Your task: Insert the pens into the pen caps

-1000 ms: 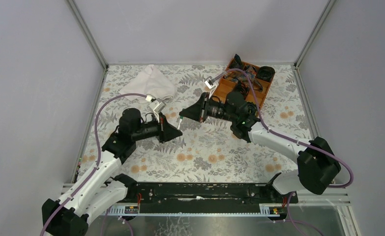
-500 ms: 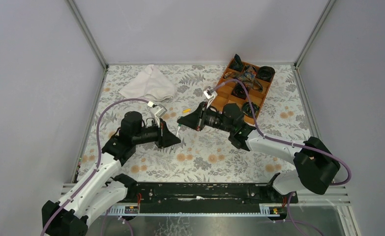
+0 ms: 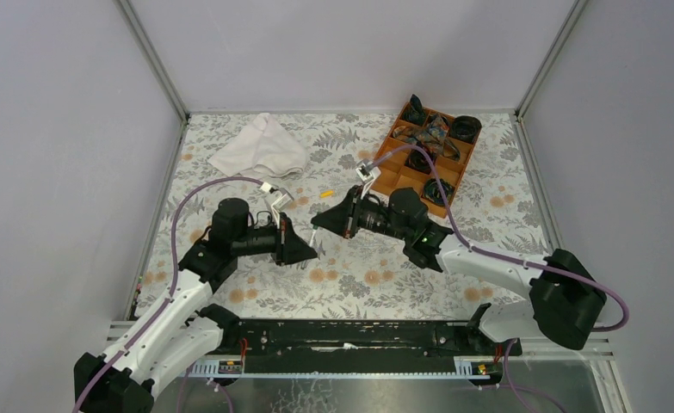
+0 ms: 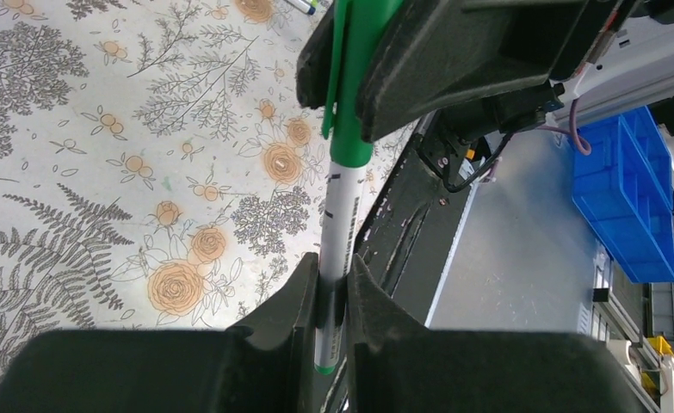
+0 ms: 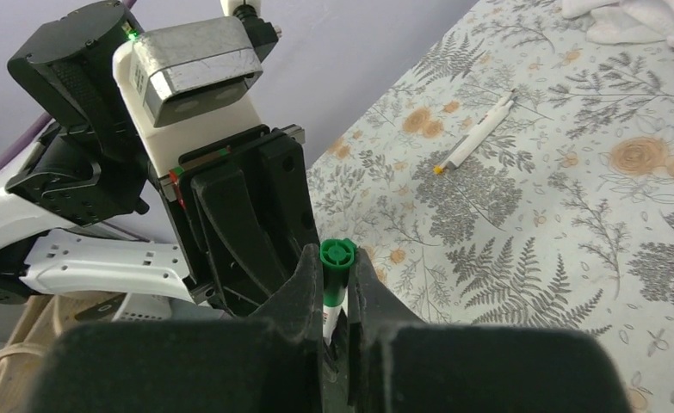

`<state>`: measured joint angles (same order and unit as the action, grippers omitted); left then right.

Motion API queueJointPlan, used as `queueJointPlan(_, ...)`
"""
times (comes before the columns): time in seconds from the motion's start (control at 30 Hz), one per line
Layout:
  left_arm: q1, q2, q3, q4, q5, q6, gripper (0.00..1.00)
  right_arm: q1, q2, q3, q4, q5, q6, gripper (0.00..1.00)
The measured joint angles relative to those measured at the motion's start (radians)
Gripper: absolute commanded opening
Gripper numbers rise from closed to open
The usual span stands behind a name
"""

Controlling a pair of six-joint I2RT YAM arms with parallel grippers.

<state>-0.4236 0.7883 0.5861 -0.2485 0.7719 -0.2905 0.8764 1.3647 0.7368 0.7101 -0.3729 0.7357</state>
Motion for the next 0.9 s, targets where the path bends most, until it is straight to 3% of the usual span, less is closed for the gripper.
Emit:
queueJointPlan(0.1, 0.001, 0.005, 0.001, 0.014, -0.005, 0.003, 0.64, 0.027, -0.051, 0.054, -0.165, 0.051, -0.056, 0.0)
queueJointPlan(0.17, 0.018, 0.013, 0.021, 0.074, -0.042, -0.009, 0.8, 0.076, -0.076, 0.116, -0.361, 0.099, -0.119, 0.0)
queueJointPlan(0.3, 0.03, 0.003, 0.046, 0.145, -0.121, -0.008, 0.98, 0.113, -0.084, 0.275, -0.669, 0.268, -0.239, 0.0)
queueJointPlan(0.47, 0.04, -0.029, 0.074, 0.159, -0.377, -0.016, 1.0, 0.098, -0.063, 0.448, -0.981, 0.517, -0.372, 0.0)
queueJointPlan(0.67, 0.063, 0.019, 0.144, 0.068, -0.738, -0.034, 1.0, -0.098, 0.077, 0.495, -1.226, 0.687, -0.503, 0.0)
queueJointPlan(0.9, 0.067, 0.006, 0.145, 0.004, -0.888, -0.038, 1.0, -0.243, 0.24, 0.494, -1.384, 0.772, -0.62, 0.0)
